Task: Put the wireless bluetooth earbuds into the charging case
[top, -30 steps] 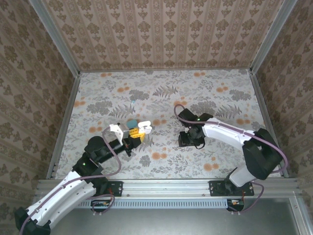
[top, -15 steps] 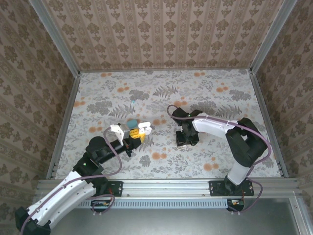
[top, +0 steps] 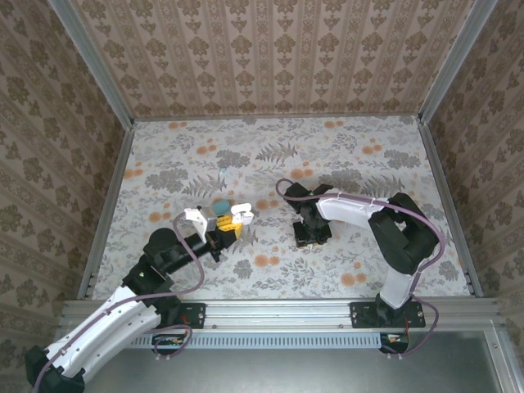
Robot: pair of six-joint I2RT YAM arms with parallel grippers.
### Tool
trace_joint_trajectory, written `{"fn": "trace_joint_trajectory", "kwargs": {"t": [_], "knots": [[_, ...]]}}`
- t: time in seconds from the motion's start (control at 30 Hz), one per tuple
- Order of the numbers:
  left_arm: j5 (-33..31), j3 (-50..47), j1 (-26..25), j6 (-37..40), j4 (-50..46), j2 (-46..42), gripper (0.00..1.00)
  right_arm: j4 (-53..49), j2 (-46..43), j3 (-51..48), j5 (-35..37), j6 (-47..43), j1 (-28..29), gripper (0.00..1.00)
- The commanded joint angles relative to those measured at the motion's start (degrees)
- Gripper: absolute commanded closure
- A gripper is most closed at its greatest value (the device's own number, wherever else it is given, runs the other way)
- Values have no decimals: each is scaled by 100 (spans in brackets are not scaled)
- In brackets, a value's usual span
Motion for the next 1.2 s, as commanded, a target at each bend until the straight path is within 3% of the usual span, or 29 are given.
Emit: {"fn": "trace_joint_trajectory", "kwargs": {"t": [0.0,0.33,0.9,1.17], "knots": [[-45,-40,-18,-31,144,-28,100,-253,118,148,173,-33,54,63],[-43,-49,-13,-37,215,3,100,-389,38,253,302,-99,63,80],[171,206,-30,-32,960,737,100,-1027,-1845,1104,1178,-22,78,81],[192,442,-213,124,1542,1282,100,-496,-3289,1277,1619,-38,239,82]]}}
